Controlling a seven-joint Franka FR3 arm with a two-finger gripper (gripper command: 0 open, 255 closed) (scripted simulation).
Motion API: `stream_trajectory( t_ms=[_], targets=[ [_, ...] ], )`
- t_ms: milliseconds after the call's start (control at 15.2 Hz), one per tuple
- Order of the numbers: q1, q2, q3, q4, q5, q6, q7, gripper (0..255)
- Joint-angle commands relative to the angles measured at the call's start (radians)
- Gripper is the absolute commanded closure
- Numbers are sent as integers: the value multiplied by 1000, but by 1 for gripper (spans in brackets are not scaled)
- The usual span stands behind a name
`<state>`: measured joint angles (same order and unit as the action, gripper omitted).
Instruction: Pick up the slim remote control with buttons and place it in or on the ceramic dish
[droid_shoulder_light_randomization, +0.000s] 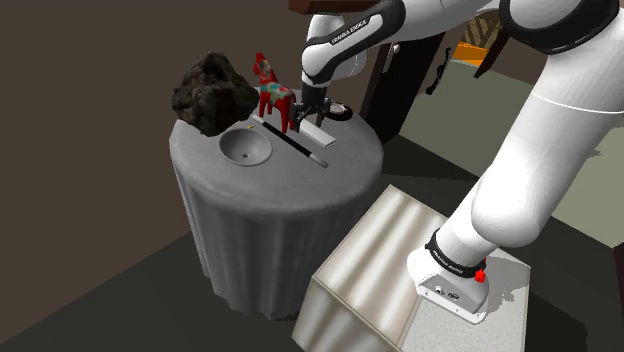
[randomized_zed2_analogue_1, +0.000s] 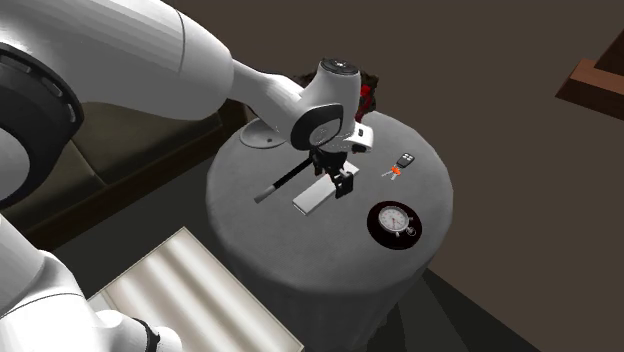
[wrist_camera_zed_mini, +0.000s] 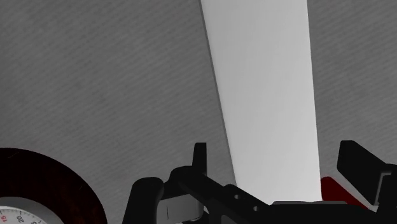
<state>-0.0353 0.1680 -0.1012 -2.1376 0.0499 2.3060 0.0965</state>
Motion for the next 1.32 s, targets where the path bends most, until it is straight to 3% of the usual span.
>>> stream_trajectory(
  t_ms=[0, 330, 396, 990, 1254],
  targets=[
    [1, 3, 1, -2, 1, 5, 1, 0],
    [1, 3, 1, -2, 1, 5, 1, 0],
    [1, 3, 1, -2, 1, 5, 1, 255],
    [1, 3, 1, -2, 1, 5, 1, 255],
    [1, -28, -1, 17, -5, -44, 5, 255]
  ],
)
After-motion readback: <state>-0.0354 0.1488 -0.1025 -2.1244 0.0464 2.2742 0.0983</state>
